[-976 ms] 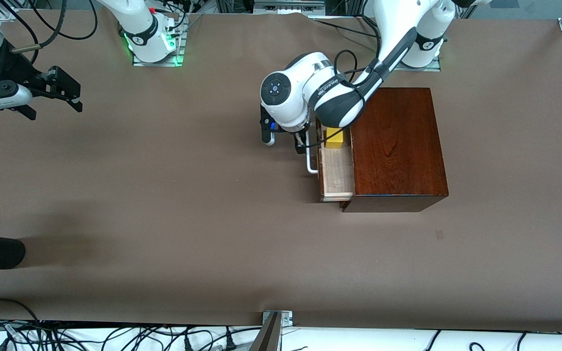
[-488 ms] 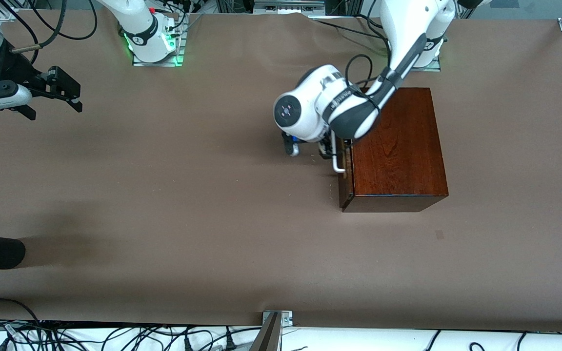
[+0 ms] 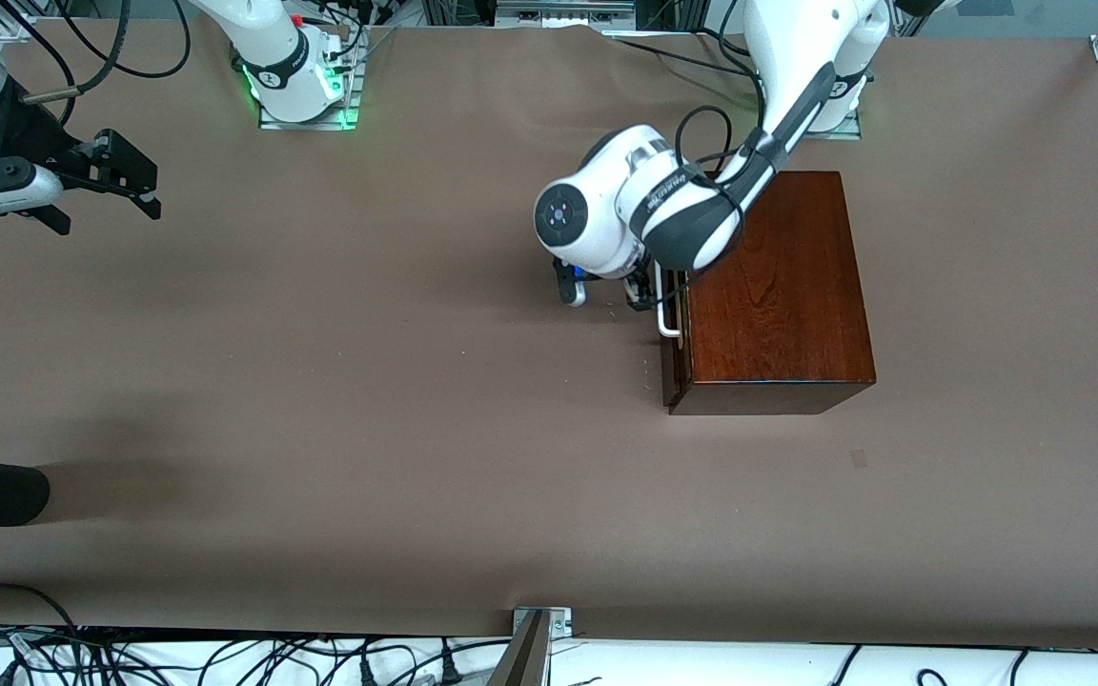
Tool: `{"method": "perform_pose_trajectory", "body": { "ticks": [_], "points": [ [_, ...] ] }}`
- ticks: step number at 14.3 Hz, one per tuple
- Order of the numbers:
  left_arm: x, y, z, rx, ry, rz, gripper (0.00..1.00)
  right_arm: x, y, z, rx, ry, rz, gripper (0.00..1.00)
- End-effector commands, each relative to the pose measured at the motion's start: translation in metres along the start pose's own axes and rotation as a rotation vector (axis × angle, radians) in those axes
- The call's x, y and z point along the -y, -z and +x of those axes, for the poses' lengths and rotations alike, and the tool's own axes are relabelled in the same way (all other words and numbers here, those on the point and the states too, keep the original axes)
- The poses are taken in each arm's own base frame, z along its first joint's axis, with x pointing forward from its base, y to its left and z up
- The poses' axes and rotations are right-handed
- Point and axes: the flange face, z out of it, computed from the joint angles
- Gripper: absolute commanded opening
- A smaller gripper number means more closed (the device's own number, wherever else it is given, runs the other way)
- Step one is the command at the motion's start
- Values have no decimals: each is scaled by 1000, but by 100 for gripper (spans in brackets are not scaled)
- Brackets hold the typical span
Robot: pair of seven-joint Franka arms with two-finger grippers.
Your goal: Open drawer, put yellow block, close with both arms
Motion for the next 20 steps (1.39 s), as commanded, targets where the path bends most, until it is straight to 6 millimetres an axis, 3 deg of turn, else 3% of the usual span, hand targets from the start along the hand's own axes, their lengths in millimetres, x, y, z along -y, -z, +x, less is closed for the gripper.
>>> {"method": "perform_pose_trajectory", "body": {
  "ticks": [1,4,5,6,8,10,12,15,20],
  "points": [
    [-26,50,7,-64,-28,69,100,0,5,0,0,-15,-8,100],
    [-18,88,-5,-173,58,38,100,-2,4,0,3,-18,-6,100],
    [-15,119,-21,-220,137,69,100,-3,4,0,5,-20,-8,100],
    [-2,135,-39,-249,246,76,100,-4,4,0,6,-20,-8,100],
    [38,157,-97,-294,400,72,100,-9,3,-1,8,-30,-8,100],
    [60,169,-150,-304,488,71,100,-9,2,-2,11,-27,-9,100],
    [84,167,-202,-286,575,29,100,-16,2,-2,14,-43,-8,100],
    [101,175,-274,-315,737,16,100,-17,0,-2,16,-41,-11,100],
    [92,153,-379,-372,954,47,100,-17,0,1,10,-42,-17,100]
  ]
}}
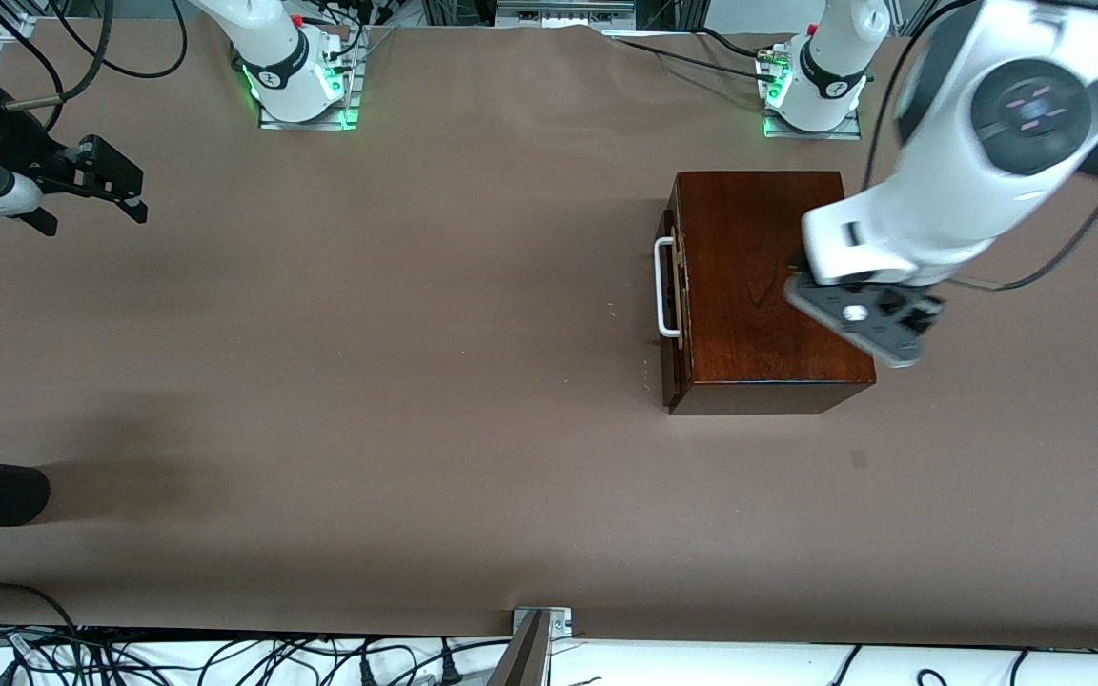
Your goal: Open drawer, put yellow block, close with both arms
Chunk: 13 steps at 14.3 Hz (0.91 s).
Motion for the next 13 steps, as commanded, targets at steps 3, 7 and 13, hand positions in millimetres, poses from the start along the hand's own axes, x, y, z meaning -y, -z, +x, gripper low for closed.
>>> {"method": "perform_pose_trajectory", "body": {
  "ticks": [3,7,13],
  "points": [
    [44,7,-73,-53,311,-51,100,-2,4,2,-7,-9,-15,100],
    [50,16,-88,-62,517,-55,100,-1,2,0,10,-9,-14,100],
    [58,19,-121,-69,572,-69,100,-1,-1,-5,46,-10,-12,100]
  ]
}}
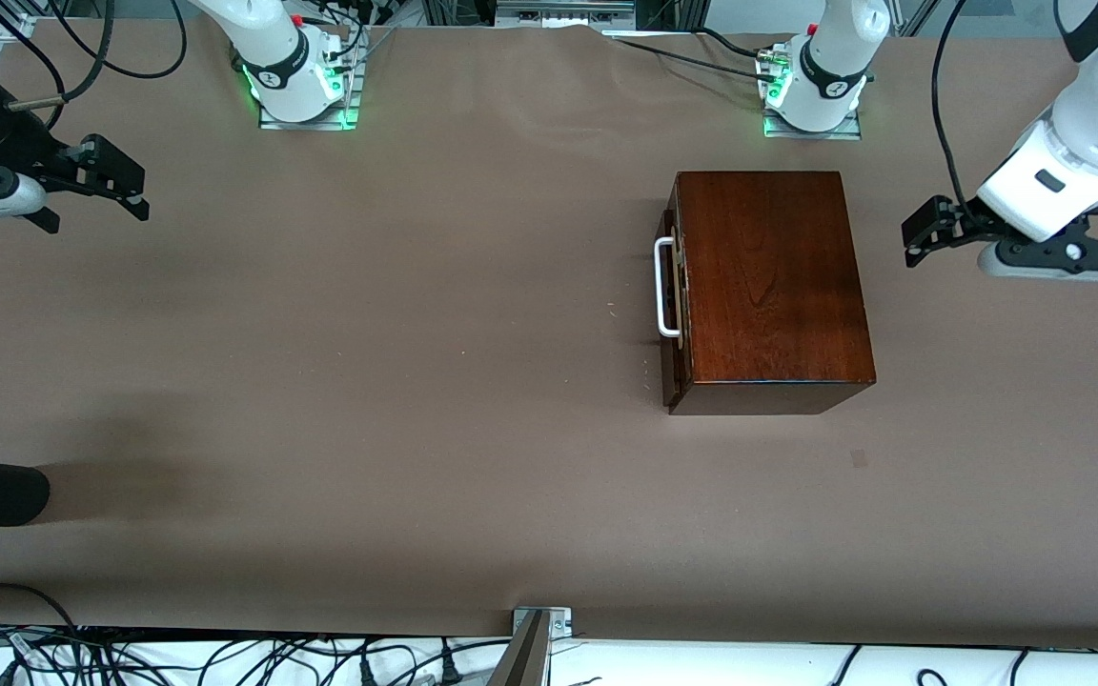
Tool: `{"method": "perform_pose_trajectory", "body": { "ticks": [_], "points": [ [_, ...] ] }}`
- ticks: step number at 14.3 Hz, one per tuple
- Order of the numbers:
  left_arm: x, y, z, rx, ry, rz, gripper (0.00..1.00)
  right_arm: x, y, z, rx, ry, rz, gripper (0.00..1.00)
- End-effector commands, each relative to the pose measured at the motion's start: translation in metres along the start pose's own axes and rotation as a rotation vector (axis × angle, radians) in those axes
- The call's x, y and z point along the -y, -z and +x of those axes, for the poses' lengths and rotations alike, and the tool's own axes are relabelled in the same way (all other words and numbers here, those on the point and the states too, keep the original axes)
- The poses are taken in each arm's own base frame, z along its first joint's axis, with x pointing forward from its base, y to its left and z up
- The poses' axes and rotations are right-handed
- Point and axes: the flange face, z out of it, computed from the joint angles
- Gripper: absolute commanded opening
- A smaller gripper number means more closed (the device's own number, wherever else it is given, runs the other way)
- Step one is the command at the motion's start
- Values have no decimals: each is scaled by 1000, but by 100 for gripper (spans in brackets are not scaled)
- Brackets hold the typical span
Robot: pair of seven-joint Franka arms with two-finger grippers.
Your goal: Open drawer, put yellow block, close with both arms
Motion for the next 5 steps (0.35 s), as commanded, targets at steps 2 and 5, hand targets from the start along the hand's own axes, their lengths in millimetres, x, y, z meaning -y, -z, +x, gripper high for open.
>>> {"method": "perform_pose_trajectory", "body": {
  "ticks": [2,5],
  "points": [
    [12,3,-12,-18,55,-33,100,-1,3,-2,12,-10,-13,100],
    [13,8,-15,-22,83,-33,100,-2,3,-2,12,-11,-13,100]
  ]
}}
